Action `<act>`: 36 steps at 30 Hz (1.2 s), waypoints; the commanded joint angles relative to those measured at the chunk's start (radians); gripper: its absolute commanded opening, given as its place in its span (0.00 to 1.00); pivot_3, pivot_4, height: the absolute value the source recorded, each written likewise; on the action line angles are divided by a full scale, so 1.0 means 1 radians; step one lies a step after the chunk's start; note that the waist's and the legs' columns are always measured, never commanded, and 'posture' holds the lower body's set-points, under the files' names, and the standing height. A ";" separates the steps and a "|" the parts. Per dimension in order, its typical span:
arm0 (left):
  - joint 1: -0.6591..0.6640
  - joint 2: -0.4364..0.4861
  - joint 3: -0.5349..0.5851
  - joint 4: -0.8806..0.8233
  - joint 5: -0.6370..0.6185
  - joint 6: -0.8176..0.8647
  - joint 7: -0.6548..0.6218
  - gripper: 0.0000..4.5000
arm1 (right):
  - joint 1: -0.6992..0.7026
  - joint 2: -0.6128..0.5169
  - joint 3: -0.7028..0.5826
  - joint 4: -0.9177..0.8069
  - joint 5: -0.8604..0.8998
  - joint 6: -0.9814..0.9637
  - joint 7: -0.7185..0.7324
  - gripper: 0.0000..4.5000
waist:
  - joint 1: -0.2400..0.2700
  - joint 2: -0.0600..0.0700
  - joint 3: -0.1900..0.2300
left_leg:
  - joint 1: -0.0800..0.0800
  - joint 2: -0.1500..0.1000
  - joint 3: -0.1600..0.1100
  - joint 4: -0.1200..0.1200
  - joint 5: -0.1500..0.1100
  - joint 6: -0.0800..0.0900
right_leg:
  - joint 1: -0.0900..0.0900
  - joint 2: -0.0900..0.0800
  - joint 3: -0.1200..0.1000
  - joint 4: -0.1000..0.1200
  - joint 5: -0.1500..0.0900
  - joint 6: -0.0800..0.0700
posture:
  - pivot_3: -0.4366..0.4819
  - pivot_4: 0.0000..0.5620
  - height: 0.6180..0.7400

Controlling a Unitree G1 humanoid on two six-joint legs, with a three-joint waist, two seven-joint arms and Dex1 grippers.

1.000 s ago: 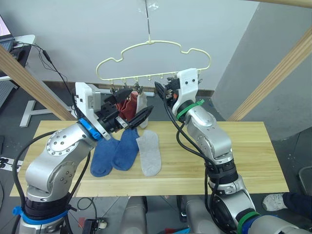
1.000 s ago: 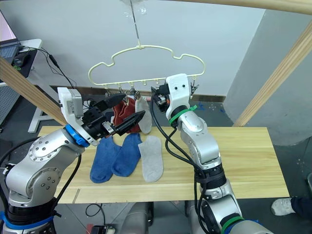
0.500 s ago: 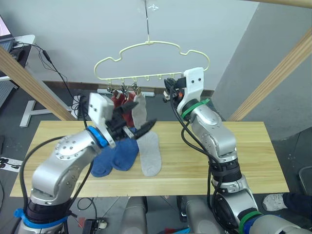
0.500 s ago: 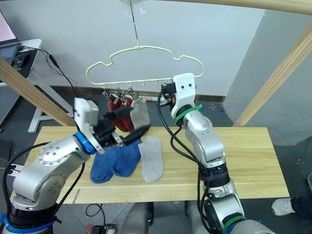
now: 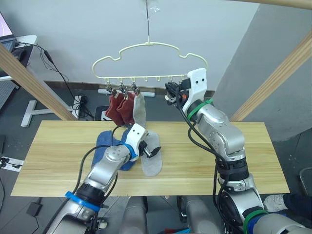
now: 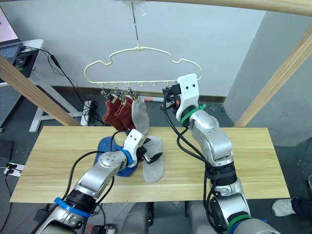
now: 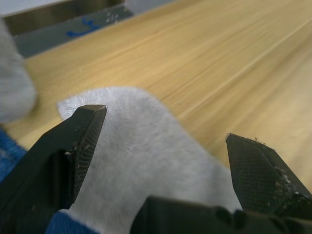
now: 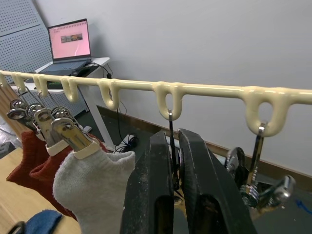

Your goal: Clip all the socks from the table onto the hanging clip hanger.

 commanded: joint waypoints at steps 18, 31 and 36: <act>0.075 -0.015 -0.038 0.067 0.088 -0.061 -0.183 0.05 | -0.004 -0.031 -0.025 -0.026 0.009 0.018 -0.015 0.00 | -0.005 0.000 -0.002 | 0.008 0.000 -0.001 0.000 0.000 0.001 | 0.009 0.000 -0.001 0.000 0.000 0.000 | 0.35 0.50 1.00; 0.067 -0.118 0.196 -0.223 -0.137 -0.247 -0.198 0.01 | -0.119 -0.078 -0.274 -0.010 0.264 0.413 -0.030 0.00 | -0.001 0.000 -0.002 | 0.006 0.000 -0.002 0.001 0.000 0.001 | 0.008 -0.001 -0.002 -0.001 0.000 0.000 | 0.34 0.51 1.00; 0.008 -0.140 0.217 -0.256 -0.093 -0.296 -0.120 0.01 | -0.240 -0.002 -0.518 0.048 0.407 0.644 -0.168 0.00 | 0.000 0.000 -0.002 | 0.006 -0.001 -0.001 0.001 0.000 0.001 | 0.009 -0.001 -0.001 -0.001 0.000 0.000 | 0.35 0.51 1.00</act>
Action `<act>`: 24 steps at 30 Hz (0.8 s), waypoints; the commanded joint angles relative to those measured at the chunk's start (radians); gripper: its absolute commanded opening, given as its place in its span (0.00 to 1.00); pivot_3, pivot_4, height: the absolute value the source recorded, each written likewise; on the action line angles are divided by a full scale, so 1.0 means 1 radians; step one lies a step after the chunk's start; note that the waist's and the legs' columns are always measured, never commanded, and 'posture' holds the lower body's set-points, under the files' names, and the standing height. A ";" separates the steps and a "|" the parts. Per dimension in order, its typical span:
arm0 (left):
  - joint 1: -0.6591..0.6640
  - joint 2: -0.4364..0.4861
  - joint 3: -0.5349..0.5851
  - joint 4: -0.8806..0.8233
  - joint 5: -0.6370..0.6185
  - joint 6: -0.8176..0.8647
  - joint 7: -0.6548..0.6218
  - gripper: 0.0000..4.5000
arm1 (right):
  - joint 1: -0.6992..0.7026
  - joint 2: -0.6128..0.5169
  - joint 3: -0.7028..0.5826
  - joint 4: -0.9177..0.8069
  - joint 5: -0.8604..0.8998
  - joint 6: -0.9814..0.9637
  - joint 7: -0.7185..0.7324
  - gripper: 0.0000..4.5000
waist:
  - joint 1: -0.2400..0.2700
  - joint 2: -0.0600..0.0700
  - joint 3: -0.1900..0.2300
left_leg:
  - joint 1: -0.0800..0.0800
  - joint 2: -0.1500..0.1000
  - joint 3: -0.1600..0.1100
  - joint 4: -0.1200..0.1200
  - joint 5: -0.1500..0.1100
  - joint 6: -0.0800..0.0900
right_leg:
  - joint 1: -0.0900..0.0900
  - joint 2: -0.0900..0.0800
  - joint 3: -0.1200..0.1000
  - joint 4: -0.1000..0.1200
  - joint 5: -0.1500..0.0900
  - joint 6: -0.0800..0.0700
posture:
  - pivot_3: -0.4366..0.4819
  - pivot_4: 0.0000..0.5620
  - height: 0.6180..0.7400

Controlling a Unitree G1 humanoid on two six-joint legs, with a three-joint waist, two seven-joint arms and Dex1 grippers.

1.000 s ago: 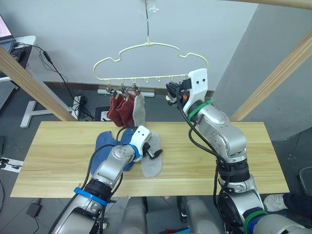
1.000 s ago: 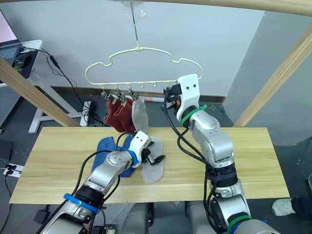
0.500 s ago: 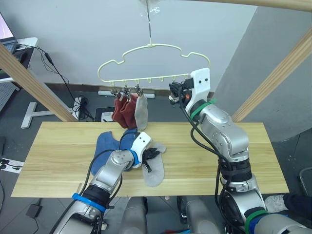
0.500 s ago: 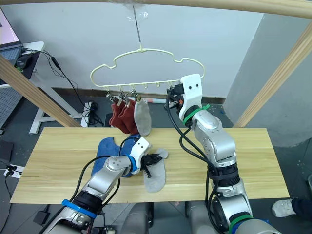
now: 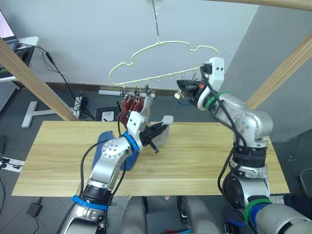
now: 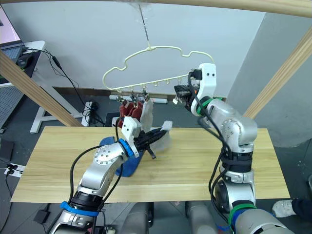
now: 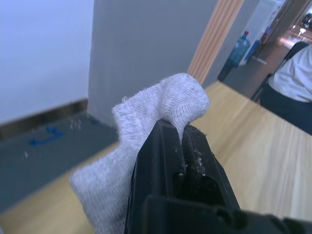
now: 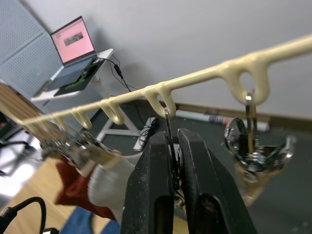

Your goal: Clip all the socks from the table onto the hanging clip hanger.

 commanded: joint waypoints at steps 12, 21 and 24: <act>-0.095 -0.062 -0.006 -0.039 0.055 -0.108 0.093 0.01 | -0.161 0.125 -0.361 0.072 0.142 0.343 -0.250 0.00 | 0.001 0.000 0.000 | -0.001 0.000 0.000 -0.001 -0.001 0.001 | 0.000 0.000 0.000 -0.003 0.000 0.000 | 0.36 0.51 1.00; -0.105 -0.068 -0.007 -0.035 0.067 -0.135 0.094 0.01 | -0.178 0.138 -0.405 0.084 0.148 0.370 -0.270 0.00 | 0.001 0.000 0.000 | -0.002 0.000 0.000 -0.002 -0.001 0.001 | 0.000 0.000 -0.001 -0.005 0.000 0.000 | 0.36 0.51 1.00; -0.103 -0.067 -0.011 -0.034 0.063 -0.136 0.084 0.00 | -0.191 0.147 -0.430 0.086 0.158 0.382 -0.276 0.19 | 0.001 0.000 0.000 | -0.002 0.000 0.000 -0.002 -0.001 0.001 | 0.000 0.000 0.000 -0.006 0.000 0.000 | 0.36 0.51 1.00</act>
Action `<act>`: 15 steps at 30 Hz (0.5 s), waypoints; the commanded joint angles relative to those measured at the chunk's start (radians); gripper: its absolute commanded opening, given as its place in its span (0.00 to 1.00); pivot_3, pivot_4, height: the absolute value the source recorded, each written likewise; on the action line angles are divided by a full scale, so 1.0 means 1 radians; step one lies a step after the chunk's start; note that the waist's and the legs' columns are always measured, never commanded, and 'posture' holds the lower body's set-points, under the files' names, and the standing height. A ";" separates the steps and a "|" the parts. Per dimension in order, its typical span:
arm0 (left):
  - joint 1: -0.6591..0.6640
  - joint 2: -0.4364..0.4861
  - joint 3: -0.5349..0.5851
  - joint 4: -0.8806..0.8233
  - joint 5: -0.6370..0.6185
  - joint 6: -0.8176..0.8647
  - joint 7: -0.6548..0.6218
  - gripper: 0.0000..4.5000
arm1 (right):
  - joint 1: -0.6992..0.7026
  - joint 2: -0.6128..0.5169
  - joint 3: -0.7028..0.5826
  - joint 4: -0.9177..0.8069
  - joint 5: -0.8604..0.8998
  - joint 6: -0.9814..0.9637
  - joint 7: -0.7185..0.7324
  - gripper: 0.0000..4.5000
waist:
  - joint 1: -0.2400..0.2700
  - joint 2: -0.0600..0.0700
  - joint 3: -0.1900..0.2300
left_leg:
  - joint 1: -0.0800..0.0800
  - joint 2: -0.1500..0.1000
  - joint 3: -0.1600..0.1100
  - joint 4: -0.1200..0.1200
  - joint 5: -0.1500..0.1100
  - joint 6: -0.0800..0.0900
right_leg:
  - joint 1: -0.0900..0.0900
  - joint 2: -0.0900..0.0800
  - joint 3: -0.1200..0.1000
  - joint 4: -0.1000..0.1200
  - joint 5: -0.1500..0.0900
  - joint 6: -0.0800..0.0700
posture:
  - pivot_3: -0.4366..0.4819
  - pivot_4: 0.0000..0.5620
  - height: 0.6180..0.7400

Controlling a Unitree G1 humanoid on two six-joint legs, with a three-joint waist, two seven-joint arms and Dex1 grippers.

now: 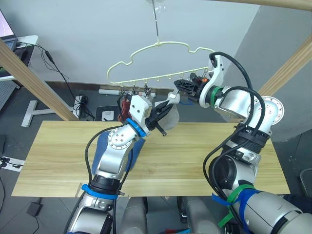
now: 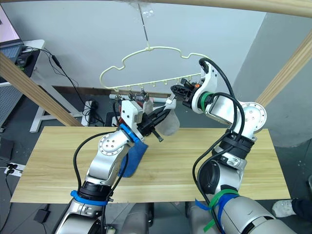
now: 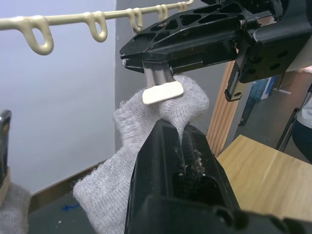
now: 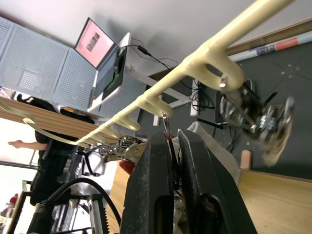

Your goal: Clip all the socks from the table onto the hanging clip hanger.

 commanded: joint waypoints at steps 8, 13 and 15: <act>-0.011 -0.012 -0.026 -0.008 -0.004 0.018 -0.003 0.00 | -0.055 0.021 -0.120 -0.039 0.046 0.068 -0.049 0.84 | -0.006 0.001 0.001 | -0.002 0.000 0.000 -0.002 0.000 0.000 | -0.003 0.000 0.000 -0.001 0.000 0.000 | 0.35 0.52 1.00; -0.018 -0.010 -0.016 0.010 -0.055 0.098 -0.041 0.15 | 0.057 -0.032 -0.007 -0.201 0.135 0.068 -0.003 1.00 | -0.007 0.001 0.001 | -0.011 0.000 0.000 -0.001 0.000 0.000 | -0.011 0.001 0.000 0.000 0.000 0.000 | 0.34 0.52 1.00; -0.014 -0.003 -0.005 0.011 -0.087 0.148 -0.065 0.30 | 0.155 -0.074 0.097 -0.313 0.157 0.068 0.038 1.00 | -0.008 0.001 0.001 | -0.013 0.000 -0.001 -0.001 0.000 0.000 | -0.011 0.001 -0.001 -0.002 0.000 0.000 | 0.33 0.52 1.00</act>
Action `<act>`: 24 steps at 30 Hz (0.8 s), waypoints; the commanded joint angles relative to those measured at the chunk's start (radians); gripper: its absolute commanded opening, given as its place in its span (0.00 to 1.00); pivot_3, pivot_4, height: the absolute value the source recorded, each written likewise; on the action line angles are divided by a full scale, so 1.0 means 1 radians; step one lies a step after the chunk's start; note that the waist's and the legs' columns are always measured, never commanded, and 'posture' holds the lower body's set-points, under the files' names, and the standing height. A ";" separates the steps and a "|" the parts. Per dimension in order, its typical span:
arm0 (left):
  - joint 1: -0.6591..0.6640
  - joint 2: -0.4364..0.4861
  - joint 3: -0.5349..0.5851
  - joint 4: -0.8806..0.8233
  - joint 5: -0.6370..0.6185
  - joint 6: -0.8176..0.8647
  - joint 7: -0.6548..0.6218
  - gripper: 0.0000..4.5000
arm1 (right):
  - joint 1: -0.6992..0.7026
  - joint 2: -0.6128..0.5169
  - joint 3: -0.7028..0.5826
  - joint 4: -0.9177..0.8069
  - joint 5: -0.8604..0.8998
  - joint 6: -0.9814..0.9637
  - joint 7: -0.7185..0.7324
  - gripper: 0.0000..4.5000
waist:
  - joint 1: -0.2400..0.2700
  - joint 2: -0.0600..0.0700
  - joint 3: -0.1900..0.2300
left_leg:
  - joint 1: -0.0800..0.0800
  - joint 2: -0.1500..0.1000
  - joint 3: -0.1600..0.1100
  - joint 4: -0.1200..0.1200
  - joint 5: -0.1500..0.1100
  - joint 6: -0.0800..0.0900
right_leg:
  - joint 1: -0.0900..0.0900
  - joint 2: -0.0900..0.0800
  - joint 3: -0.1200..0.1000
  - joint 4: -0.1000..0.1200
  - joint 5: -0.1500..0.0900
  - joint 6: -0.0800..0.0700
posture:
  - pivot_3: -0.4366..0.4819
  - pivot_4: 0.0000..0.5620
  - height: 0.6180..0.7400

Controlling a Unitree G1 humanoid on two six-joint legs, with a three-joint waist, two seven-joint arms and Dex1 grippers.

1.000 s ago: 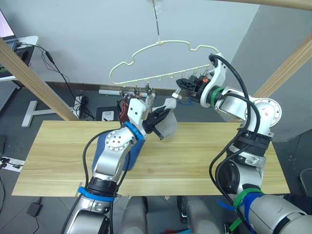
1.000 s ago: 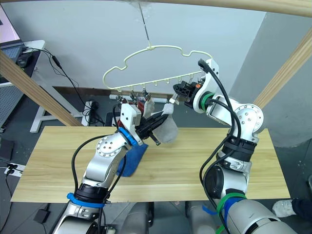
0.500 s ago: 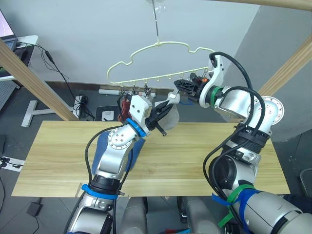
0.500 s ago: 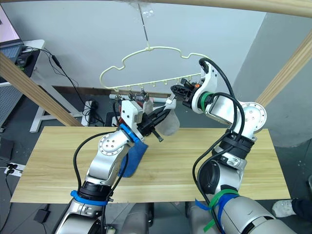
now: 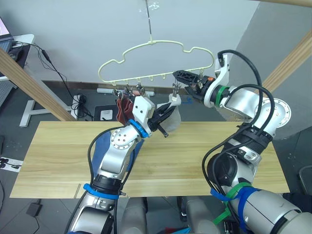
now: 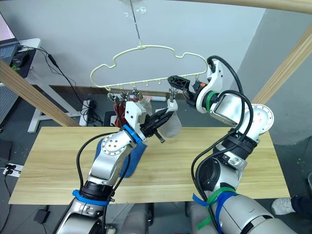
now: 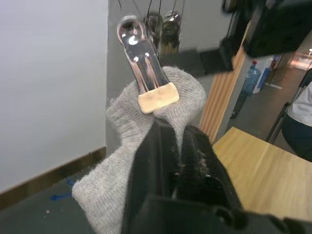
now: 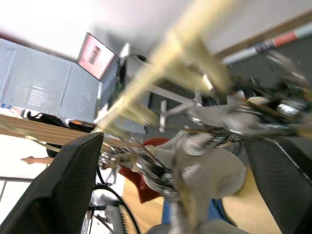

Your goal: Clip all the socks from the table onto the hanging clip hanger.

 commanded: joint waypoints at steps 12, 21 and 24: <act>0.098 0.188 0.141 -0.261 -0.174 0.276 -0.088 0.81 | 0.555 -0.290 0.826 -0.425 -0.355 -0.628 0.171 0.88 | -0.042 0.001 0.001 | 0.000 0.002 0.000 0.000 0.000 0.000 | -0.002 0.002 0.001 0.001 -0.003 0.005 | 0.34 0.51 1.00; 0.094 0.303 0.233 -0.365 -0.261 0.365 -0.102 0.81 | 0.566 -0.225 0.909 -0.337 -0.561 -0.864 0.117 0.35 | -0.021 0.001 0.000 | 0.001 0.001 0.000 0.002 0.001 -0.001 | -0.001 0.002 0.002 0.003 -0.002 0.006 | 0.38 0.51 1.00; 0.088 0.300 0.237 -0.377 -0.268 0.370 -0.088 0.81 | 0.545 -0.197 0.917 -0.306 -0.594 -0.896 0.112 0.29 | -0.017 0.001 0.000 | 0.001 0.001 0.000 0.002 0.001 -0.001 | -0.001 0.001 0.002 0.002 -0.002 0.006 | 0.38 0.51 1.00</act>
